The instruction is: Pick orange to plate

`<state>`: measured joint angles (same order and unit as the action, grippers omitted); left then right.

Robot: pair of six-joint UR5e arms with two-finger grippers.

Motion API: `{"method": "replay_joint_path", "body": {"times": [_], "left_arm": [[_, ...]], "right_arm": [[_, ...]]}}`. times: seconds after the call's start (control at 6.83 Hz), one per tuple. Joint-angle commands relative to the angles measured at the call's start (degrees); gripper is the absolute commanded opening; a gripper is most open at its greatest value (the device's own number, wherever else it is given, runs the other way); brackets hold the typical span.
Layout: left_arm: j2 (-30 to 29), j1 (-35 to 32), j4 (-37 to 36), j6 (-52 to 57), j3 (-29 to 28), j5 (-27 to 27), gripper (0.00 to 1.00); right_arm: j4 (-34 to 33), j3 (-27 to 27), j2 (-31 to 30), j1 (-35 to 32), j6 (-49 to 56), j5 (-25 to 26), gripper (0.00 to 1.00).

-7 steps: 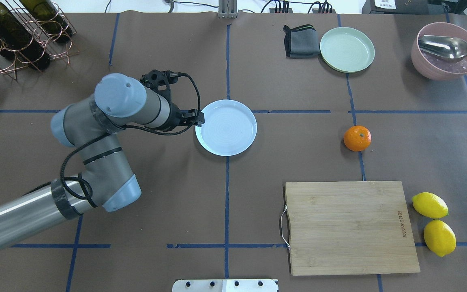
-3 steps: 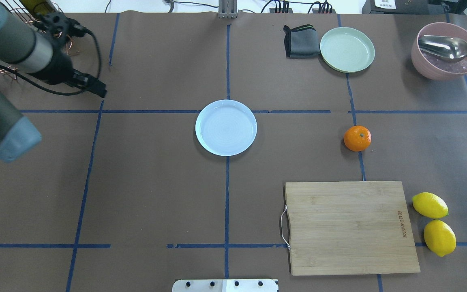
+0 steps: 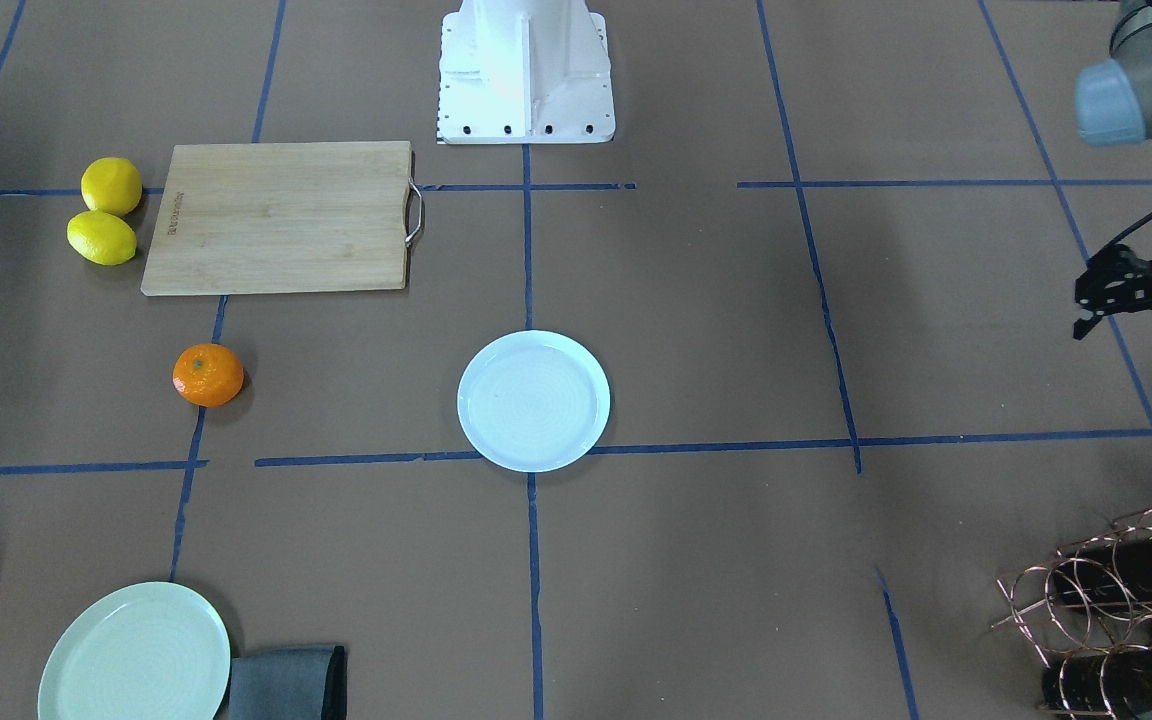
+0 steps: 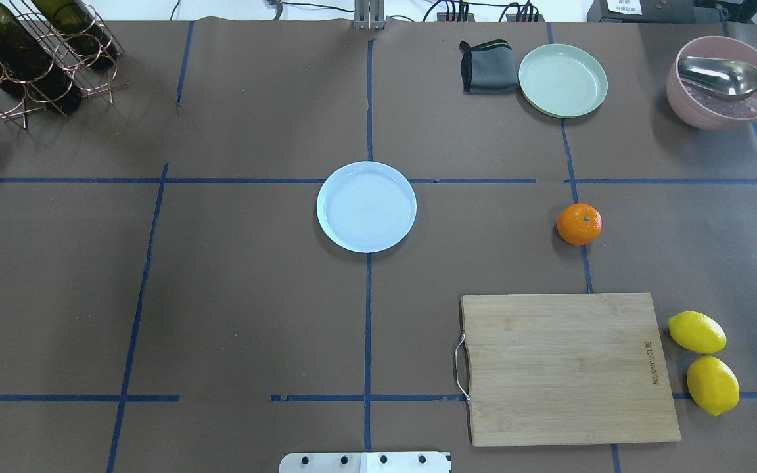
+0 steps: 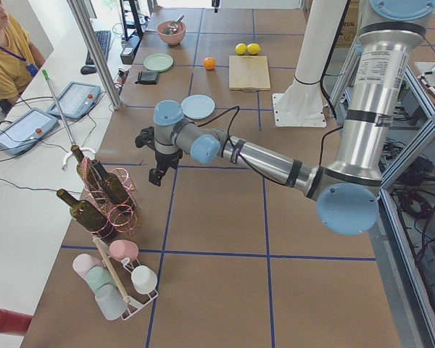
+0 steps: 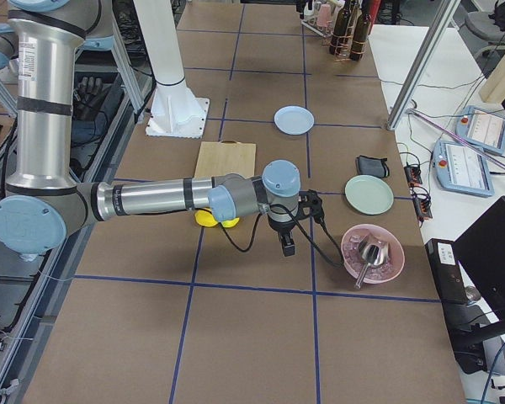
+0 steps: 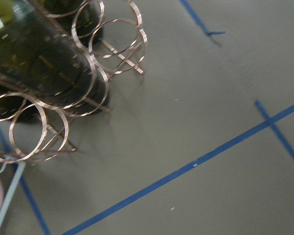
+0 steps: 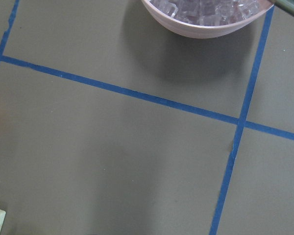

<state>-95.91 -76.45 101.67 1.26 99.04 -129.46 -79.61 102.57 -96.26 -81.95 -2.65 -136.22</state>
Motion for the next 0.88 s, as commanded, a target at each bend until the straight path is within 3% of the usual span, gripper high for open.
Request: {"method": "replay_joint_path", "body": {"times": [0.0,0.29,0.44,0.73], "left_arm": [[11.12,-10.77,0.1,5.07,-1.48,-10.67,1.0],[11.71,-13.55,-2.51,5.16,-1.92,-8.9,1.0],[11.19,-13.38,-6.71,5.59,-1.66,-6.36,1.0],[10.92,-13.64,-7.55,5.86,-1.22,-1.1,1.0]], "right_arm": [[0.07,-0.36,0.11,0.03,0.01,-0.01,1.0],[0.07,-0.36,0.11,0.03,-0.08,-0.01,1.0],[0.07,-0.27,0.19,0.03,-0.25,-0.09,1.0],[0.16,-0.09,1.41,0.9,-4.43,-0.18,1.0]]}}
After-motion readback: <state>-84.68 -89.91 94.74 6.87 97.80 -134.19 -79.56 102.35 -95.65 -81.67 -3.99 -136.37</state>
